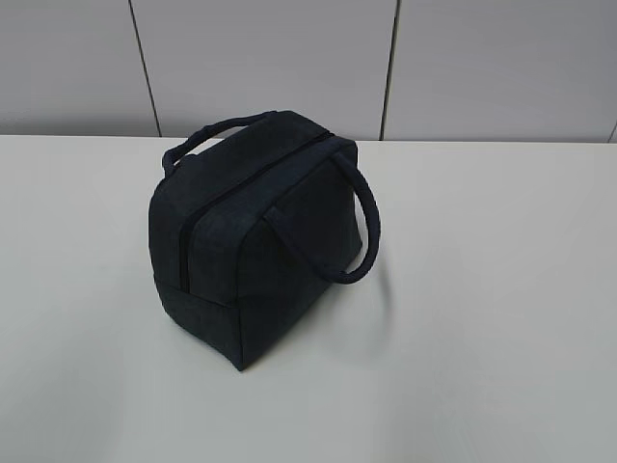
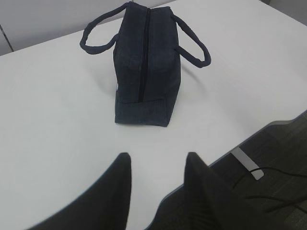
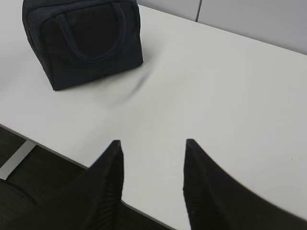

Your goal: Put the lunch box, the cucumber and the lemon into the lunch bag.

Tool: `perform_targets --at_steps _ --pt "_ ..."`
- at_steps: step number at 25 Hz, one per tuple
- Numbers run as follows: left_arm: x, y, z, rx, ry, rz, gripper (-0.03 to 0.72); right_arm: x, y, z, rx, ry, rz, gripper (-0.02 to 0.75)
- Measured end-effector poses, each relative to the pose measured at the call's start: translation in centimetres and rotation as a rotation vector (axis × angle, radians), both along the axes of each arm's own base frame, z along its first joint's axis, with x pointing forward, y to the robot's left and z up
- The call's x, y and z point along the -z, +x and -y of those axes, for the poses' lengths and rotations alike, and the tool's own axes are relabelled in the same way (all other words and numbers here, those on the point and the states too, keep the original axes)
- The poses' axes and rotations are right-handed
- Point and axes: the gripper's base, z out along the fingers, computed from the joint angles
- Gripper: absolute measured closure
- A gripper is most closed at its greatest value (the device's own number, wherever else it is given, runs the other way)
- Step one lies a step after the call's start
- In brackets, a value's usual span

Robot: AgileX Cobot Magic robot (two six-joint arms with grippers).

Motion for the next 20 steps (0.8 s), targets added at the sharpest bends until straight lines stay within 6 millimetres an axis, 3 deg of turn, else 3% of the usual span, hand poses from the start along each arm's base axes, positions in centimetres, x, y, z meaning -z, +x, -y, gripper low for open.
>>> perform_targets --at_steps 9,11,20 --pt "6.1 -3.0 -2.3 -0.020 0.052 0.010 0.440 5.9 -0.1 0.0 -0.001 -0.009 -0.054 0.422" --pt "7.2 -2.8 -2.2 -0.021 0.074 -0.017 0.440 7.2 0.4 -0.1 -0.001 -0.018 -0.097 0.422" --pt "8.9 -1.2 -1.5 -0.040 0.083 0.007 0.447 8.0 1.5 -0.4 -0.003 -0.003 -0.065 0.422"
